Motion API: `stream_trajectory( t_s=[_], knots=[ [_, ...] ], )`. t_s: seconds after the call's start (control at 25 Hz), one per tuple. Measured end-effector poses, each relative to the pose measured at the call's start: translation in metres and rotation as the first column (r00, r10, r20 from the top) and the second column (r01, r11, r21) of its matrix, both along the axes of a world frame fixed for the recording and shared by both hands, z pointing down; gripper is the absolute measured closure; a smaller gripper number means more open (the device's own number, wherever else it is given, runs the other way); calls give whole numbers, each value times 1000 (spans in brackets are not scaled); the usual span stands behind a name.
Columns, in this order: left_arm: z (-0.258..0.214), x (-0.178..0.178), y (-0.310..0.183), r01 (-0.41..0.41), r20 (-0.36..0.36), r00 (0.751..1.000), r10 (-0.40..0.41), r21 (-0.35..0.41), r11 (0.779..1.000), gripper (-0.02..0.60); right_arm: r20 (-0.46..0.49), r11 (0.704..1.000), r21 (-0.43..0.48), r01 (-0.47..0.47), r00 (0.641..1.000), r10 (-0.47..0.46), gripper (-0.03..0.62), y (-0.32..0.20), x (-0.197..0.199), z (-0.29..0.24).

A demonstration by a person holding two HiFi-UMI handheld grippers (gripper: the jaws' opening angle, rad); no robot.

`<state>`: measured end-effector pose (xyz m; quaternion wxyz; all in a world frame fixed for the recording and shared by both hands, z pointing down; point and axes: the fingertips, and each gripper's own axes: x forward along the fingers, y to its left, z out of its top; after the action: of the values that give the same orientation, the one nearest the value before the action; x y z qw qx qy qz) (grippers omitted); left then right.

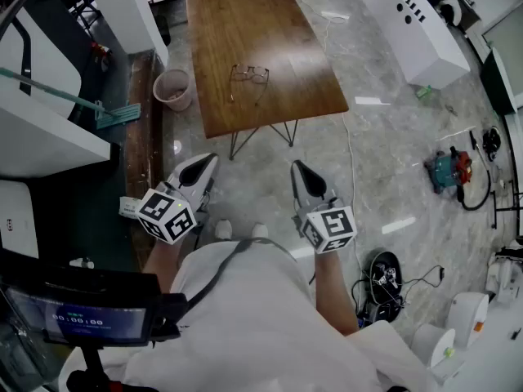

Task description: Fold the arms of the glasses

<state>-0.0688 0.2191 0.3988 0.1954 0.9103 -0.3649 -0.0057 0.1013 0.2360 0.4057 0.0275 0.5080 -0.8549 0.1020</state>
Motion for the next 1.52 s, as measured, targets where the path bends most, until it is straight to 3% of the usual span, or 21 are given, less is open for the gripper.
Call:
stream_trajectory(
  t_s=[0.52, 0.76, 1.04, 1.52],
  knots=[
    [-1, -1, 0, -28, -1, 1000, 28, 21, 999, 575, -18, 1000, 10, -20, 1000, 20, 586, 7, -7, 1],
    [-3, -20, -8, -57, 2, 998, 57, 20, 998, 575, 37, 1000, 4, -15, 999, 15, 585, 0, -28, -7],
    [1, -51, -13, -102, -92, 991, 99, -33, 994, 575, 52, 998, -26, -54, 997, 55, 586, -6, -49, -4],
    [18, -86, -33, -138, -60, 989, 135, -51, 989, 575, 59, 995, -71, -69, 996, 73, 585, -20, -79, 11]
  ],
)
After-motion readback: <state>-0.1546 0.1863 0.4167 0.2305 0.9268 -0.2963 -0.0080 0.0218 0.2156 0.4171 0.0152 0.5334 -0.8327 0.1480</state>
